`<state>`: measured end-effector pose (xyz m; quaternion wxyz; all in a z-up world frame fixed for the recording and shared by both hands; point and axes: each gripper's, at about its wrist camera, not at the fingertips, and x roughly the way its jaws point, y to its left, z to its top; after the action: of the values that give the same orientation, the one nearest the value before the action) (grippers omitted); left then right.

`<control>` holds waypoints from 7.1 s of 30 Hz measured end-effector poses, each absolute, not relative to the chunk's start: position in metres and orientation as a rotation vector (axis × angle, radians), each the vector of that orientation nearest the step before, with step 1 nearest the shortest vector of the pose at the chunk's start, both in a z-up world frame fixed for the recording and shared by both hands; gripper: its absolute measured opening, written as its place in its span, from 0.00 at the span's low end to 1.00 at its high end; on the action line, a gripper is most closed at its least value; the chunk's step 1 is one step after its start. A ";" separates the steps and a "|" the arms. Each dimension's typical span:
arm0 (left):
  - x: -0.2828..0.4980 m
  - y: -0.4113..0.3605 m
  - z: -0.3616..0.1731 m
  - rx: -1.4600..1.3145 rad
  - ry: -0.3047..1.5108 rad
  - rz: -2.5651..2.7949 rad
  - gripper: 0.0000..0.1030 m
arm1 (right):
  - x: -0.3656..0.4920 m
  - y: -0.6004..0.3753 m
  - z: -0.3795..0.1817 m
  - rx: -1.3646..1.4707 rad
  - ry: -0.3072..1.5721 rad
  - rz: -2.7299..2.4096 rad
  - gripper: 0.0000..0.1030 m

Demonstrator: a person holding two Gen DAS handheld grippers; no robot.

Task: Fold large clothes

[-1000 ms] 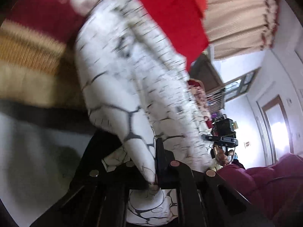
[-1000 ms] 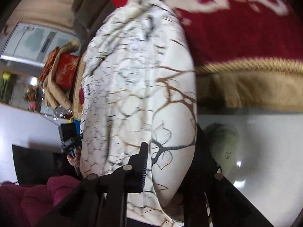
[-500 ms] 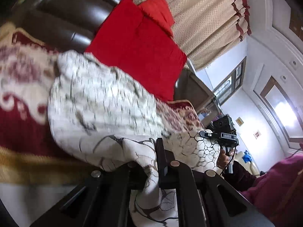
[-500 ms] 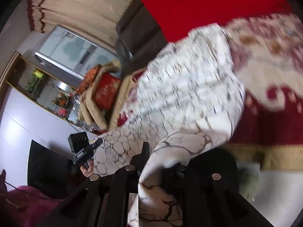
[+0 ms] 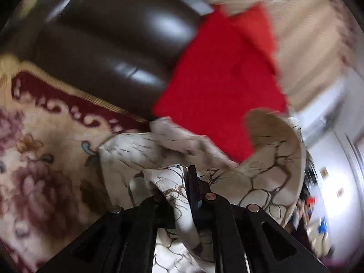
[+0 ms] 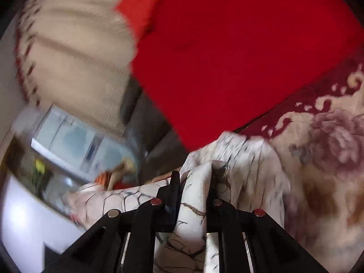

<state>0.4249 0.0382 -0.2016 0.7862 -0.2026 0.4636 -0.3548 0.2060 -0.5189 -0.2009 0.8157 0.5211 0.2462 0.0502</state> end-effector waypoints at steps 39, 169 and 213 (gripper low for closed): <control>0.395 -0.052 -0.227 -0.121 0.959 -0.509 0.90 | 0.210 -0.442 -0.245 0.759 0.694 -0.097 0.62; 0.269 -0.066 -0.257 0.236 0.766 -0.180 0.96 | 0.267 -0.347 -0.224 0.507 0.862 -0.096 0.66; 0.285 -0.016 -0.261 0.209 0.759 -0.019 0.97 | 0.221 -0.392 -0.236 0.574 0.827 -0.185 0.65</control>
<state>0.2851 -0.0160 -0.2606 0.9235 0.1020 0.3697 -0.0092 0.2213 -0.3923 -0.2364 0.8719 0.2744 0.3957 -0.0886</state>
